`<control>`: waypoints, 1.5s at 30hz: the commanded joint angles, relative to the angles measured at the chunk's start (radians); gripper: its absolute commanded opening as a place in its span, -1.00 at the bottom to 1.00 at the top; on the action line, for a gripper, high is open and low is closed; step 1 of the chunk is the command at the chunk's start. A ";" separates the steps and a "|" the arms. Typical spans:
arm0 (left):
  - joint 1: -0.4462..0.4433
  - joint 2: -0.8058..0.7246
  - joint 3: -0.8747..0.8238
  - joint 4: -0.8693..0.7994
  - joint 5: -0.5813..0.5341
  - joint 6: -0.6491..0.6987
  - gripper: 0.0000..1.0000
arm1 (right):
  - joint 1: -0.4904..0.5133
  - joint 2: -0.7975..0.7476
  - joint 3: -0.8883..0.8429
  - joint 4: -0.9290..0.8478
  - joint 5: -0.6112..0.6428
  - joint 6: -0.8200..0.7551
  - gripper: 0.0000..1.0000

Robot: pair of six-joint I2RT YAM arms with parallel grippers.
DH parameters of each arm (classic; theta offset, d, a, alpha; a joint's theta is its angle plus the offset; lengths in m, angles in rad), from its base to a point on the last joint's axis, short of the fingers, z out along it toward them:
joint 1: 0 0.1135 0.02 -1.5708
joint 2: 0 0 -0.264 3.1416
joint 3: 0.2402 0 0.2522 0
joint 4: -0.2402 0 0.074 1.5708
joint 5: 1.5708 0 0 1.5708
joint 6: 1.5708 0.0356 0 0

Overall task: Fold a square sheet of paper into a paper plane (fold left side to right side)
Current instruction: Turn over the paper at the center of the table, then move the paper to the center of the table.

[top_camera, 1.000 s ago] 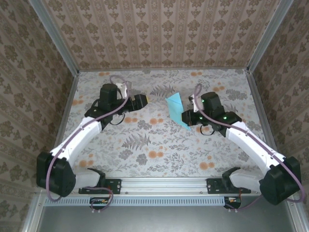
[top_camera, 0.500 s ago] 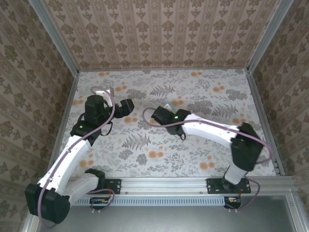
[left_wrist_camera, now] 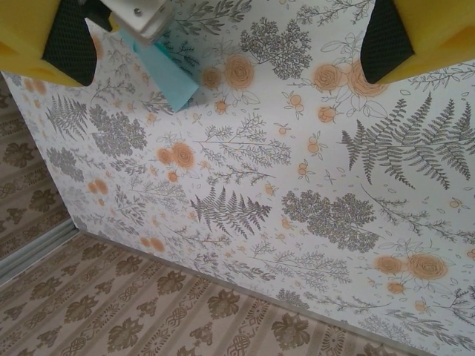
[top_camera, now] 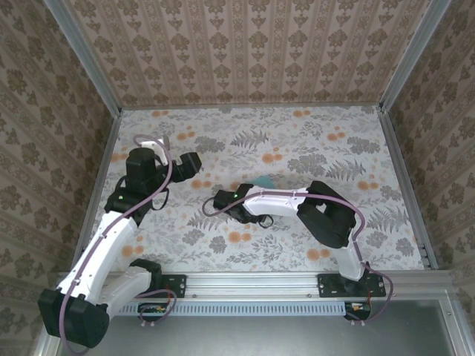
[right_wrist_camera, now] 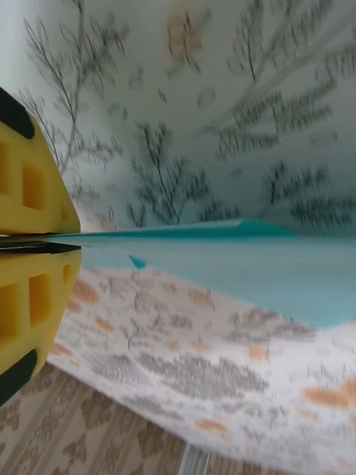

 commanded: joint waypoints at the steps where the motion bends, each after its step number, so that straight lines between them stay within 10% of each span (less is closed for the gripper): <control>1: 0.009 0.027 -0.014 -0.008 0.044 -0.004 0.91 | 0.000 -0.014 0.021 0.000 -0.203 -0.009 -0.57; 17: -0.004 0.303 -0.062 0.165 0.309 -0.141 0.79 | -0.148 -0.407 -0.179 0.196 -0.623 0.079 0.22; 34: -0.242 0.777 0.099 0.406 0.399 -0.234 0.51 | -0.508 -0.844 -0.573 0.606 -0.909 0.282 0.98; 45: -0.279 0.933 0.155 0.503 0.474 -0.254 -0.29 | -0.634 -1.015 -0.810 0.873 -0.938 0.365 1.00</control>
